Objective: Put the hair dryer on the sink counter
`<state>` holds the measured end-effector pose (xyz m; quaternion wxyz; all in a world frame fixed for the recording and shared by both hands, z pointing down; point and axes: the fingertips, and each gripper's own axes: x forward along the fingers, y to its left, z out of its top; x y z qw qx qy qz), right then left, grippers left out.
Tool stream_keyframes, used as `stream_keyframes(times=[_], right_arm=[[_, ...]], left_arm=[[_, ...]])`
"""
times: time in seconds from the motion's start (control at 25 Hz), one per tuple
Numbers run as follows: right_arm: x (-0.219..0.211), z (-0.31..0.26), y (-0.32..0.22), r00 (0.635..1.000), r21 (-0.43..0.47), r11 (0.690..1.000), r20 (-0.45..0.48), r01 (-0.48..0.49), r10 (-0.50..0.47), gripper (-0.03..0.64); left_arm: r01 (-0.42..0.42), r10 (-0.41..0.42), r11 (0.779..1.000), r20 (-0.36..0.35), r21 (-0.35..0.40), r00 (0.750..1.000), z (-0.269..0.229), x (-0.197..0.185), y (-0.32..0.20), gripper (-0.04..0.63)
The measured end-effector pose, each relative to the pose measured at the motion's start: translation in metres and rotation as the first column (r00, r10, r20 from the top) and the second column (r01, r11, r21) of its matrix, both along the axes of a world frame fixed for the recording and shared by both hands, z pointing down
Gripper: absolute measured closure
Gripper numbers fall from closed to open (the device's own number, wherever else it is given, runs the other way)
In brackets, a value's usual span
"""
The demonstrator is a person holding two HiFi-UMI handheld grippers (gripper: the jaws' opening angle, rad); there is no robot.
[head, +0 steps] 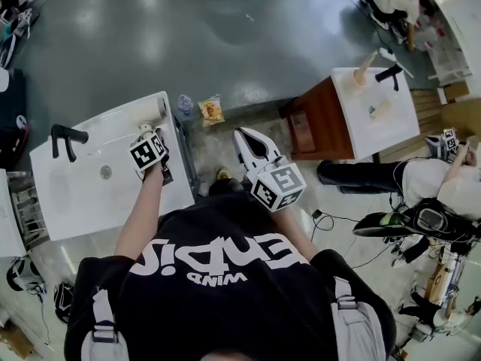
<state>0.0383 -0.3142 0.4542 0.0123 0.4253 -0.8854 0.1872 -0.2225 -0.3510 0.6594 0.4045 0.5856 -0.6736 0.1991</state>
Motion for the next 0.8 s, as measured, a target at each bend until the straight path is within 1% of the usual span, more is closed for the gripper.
stream_keyframes(times=[0.24, 0.36, 0.44, 0.52, 0.64, 0.8], right_arm=[[-0.0039, -0.0001, 0.0017, 1.0, 0.001, 1.0, 0.0, 0.0, 0.0, 0.598], [-0.007, 0.0009, 0.0029, 1.0, -0.002, 1.0, -0.001, 0.005, -0.005, 0.598], [-0.0064, 0.0017, 0.003, 1.0, -0.005, 1.0, 0.0, 0.002, -0.002, 0.598], [-0.0051, 0.0024, 0.0028, 1.0, -0.006, 1.0, 0.0, -0.001, 0.001, 0.598], [-0.0058, 0.0028, 0.0032, 1.0, -0.005, 1.0, -0.002, 0.001, -0.001, 0.598], [-0.0063, 0.0032, 0.0036, 1.0, -0.004, 1.0, -0.005, 0.006, -0.006, 0.598]], left_arm=[[0.0, 0.0, 1.0, -0.003, 0.005, 1.0, -0.0004, -0.0001, 0.0007, 0.324], [-0.008, 0.009, 1.0, -0.022, 0.007, 1.0, -0.0001, 0.0005, 0.0, 0.322], [-0.018, 0.019, 1.0, -0.047, 0.012, 0.999, -0.0006, 0.0031, -0.001, 0.297], [-0.031, 0.032, 0.999, -0.057, 0.014, 0.998, -0.0009, 0.0057, -0.0016, 0.281], [-0.042, 0.043, 0.999, -0.045, 0.02, 0.998, -0.0015, 0.0063, -0.0014, 0.26], [-0.034, 0.035, 0.999, -0.032, 0.041, 0.999, -0.0035, 0.0059, -0.0024, 0.22]])
